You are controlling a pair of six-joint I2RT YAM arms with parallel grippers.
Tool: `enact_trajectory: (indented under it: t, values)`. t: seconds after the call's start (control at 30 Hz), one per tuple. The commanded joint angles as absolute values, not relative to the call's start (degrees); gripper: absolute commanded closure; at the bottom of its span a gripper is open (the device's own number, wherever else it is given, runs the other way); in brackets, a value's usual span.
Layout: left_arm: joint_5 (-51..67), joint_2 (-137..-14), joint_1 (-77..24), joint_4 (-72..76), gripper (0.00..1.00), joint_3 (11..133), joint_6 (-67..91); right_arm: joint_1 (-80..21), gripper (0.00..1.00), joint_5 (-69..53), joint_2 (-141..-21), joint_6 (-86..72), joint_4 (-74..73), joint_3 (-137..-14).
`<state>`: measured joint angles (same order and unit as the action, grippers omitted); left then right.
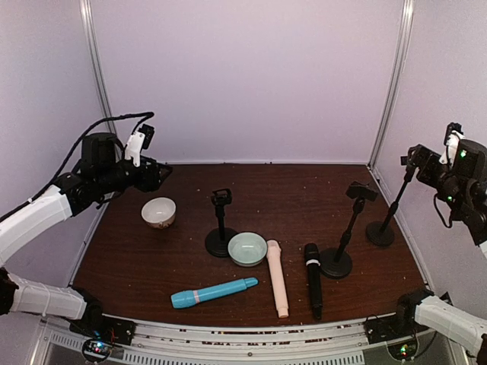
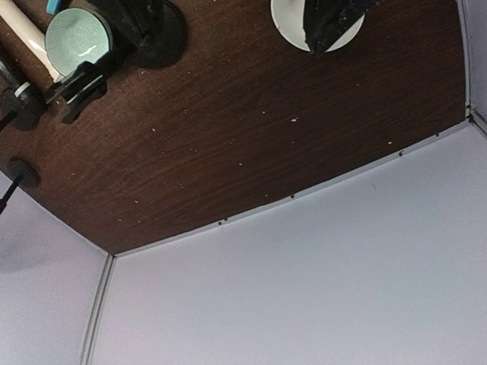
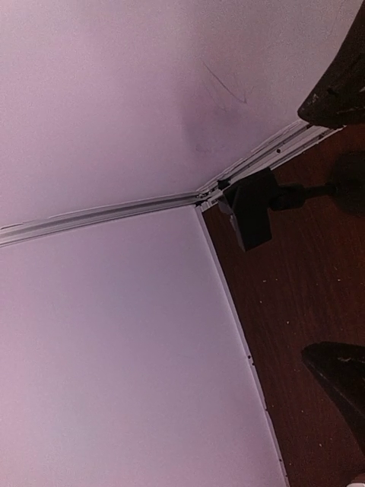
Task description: Attach the microphones to the stand
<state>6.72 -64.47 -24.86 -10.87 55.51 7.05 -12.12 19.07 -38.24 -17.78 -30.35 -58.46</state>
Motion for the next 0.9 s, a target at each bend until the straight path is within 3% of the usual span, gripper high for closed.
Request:
enact_trajectory:
  t: [0.0,0.1,0.27,0.53,0.7,0.87]
  values:
    - [15.56,-65.10,-26.80,-6.95,0.35,56.31,7.06,-11.15,0.00,14.05,-33.50,-16.73,-34.91,-55.22]
    - [17.61,-65.57,-28.76,-7.04,0.35,56.67,6.29,-10.91,0.03,7.59,-31.89,-15.52,-36.88,-53.23]
    - [19.48,-66.62,-31.61,-7.96,0.35,57.59,5.06,-10.73,0.19,-5.26,-29.17,-15.08,-37.72,-49.32]
    - [20.45,-67.13,-33.12,-7.65,0.36,58.01,4.44,-11.27,0.35,-13.49,-21.28,-13.91,-38.19,-43.18]
    - [20.70,-67.54,-33.49,-7.39,0.36,58.29,4.20,-11.41,0.46,-16.24,-22.55,-13.35,-37.06,-42.52]
    - [20.32,-67.16,-33.85,-7.71,0.36,58.50,3.45,-12.11,0.49,-22.95,-24.99,-13.47,-36.57,-42.10]
